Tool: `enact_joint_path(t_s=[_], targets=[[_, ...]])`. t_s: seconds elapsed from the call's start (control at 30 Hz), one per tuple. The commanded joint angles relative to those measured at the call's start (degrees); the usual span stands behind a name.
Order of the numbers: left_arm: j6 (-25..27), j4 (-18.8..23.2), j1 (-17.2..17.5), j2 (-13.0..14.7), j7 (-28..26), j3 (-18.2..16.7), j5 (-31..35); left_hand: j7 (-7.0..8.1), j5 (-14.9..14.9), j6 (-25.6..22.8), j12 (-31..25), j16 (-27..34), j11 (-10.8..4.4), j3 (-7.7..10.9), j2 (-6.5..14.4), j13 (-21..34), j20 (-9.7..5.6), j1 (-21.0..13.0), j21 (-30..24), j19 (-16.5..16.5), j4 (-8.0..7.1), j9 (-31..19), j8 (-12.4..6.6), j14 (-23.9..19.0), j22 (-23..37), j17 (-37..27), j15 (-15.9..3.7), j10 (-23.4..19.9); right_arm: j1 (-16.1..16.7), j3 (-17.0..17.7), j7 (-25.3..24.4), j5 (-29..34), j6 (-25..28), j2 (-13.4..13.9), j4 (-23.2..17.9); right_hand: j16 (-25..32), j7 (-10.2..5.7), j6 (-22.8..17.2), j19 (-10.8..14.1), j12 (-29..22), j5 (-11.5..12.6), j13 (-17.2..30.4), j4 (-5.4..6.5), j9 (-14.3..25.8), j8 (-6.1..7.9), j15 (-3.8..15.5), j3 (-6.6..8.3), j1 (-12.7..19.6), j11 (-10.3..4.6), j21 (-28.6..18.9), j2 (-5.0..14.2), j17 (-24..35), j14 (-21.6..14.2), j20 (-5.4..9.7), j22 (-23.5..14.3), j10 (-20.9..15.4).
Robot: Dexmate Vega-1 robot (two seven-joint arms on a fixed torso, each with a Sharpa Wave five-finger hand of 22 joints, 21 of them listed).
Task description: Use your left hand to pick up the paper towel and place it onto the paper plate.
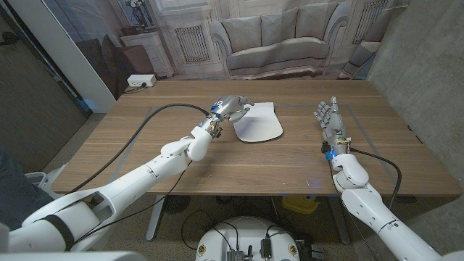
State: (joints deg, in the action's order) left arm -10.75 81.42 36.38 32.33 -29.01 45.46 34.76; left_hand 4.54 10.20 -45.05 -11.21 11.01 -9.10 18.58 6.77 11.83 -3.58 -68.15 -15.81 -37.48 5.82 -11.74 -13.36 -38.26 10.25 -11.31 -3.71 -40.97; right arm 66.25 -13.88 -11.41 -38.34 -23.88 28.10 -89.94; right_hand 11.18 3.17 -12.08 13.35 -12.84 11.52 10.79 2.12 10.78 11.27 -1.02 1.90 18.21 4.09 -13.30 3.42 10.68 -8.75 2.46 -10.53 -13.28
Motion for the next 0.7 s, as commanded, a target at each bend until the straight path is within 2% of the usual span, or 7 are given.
enact_joint_path(t_s=[0.03,0.3,0.4,0.5,0.57,0.7], targets=[[0.8,0.0,0.3,0.2,2.0,0.1,-0.7,0.18,-0.2,0.9,0.2,-0.3,0.23,0.07,-0.2,0.3,-1.70,0.7,0.6,1.1,-0.38,0.0,0.46,1.3,0.3,-0.2,-7.21,1.0,-0.5,-0.2,0.0,0.0,0.5,0.0,0.1,-0.3,-0.02,-0.5,0.6,0.0,0.0,0.3,-0.23,0.3,0.14,-0.08,0.06,0.2,0.20,0.2,0.11,0.0,-0.5,0.04,-0.1,-0.5],[2.8,1.2,0.5,0.7,3.3,0.4,0.2,0.86,-0.3,3.1,0.7,-0.9,0.00,-0.50,-0.8,0.3,-1.24,2.4,2.7,5.7,-0.85,0.0,1.28,6.0,0.2,0.0,-6.28,4.1,-0.8,-0.4,0.1,0.1,0.7,-0.1,0.3,-0.3,-0.02,-0.5,0.6,0.0,0.0,0.3,-0.31,0.3,0.15,-0.08,0.06,0.3,0.24,0.3,0.12,0.0,-0.5,0.05,-0.1,-0.5],[3.8,1.9,0.7,0.8,3.7,0.4,0.5,0.54,-0.3,4.0,0.7,-0.8,0.26,-1.03,-1.3,0.2,-1.03,3.4,3.2,6.9,-1.24,0.0,1.53,7.0,0.2,0.0,-5.98,5.1,-0.9,-0.5,0.2,0.1,0.7,-0.2,0.5,-0.3,-0.04,-0.5,0.6,0.0,0.0,0.3,-0.36,0.3,0.14,-0.09,0.07,0.4,0.17,0.3,0.12,0.0,-0.5,0.04,-0.1,-0.5],[4.7,2.5,0.7,0.9,4.6,0.4,0.5,0.64,-0.4,4.8,0.6,-0.8,0.21,-2.25,-2.3,0.2,-0.11,5.8,4.1,9.1,-2.19,0.1,1.66,9.0,0.2,0.0,-5.62,6.6,-1.0,-0.5,0.2,0.0,0.6,-0.3,0.7,-0.4,-0.05,-0.5,0.6,0.0,0.0,0.3,-0.40,0.3,0.14,-0.14,0.07,0.5,0.14,0.4,0.13,0.0,-0.5,0.04,-0.1,-0.5],[5.2,2.8,0.7,1.0,5.1,0.5,0.5,0.66,-0.3,5.3,0.7,-0.8,0.40,-3.13,-2.8,0.2,-0.02,7.7,4.5,10.5,-3.08,0.1,1.68,10.7,0.2,0.0,-5.02,8.0,-1.1,-0.6,0.3,0.0,0.6,-0.3,0.8,-0.3,-0.03,-0.5,0.6,-0.1,0.0,0.3,-0.42,0.3,0.15,-0.13,0.08,0.5,0.15,0.4,0.14,0.0,-0.5,0.05,-0.1,-0.5],[5.7,3.1,0.4,1.1,6.3,0.6,0.4,0.61,-0.1,6.2,0.8,-0.8,0.51,-3.76,-3.1,0.2,0.54,9.1,4.9,12.4,-3.64,0.1,1.85,12.4,0.2,0.1,-4.72,9.4,-1.2,-0.6,0.3,-0.1,0.6,-0.4,1.0,-0.3,-0.03,-0.5,0.6,0.0,0.0,0.3,-0.46,0.3,0.13,-0.04,0.08,0.5,0.19,0.4,0.15,0.0,-0.5,0.04,-0.1,-0.5]])
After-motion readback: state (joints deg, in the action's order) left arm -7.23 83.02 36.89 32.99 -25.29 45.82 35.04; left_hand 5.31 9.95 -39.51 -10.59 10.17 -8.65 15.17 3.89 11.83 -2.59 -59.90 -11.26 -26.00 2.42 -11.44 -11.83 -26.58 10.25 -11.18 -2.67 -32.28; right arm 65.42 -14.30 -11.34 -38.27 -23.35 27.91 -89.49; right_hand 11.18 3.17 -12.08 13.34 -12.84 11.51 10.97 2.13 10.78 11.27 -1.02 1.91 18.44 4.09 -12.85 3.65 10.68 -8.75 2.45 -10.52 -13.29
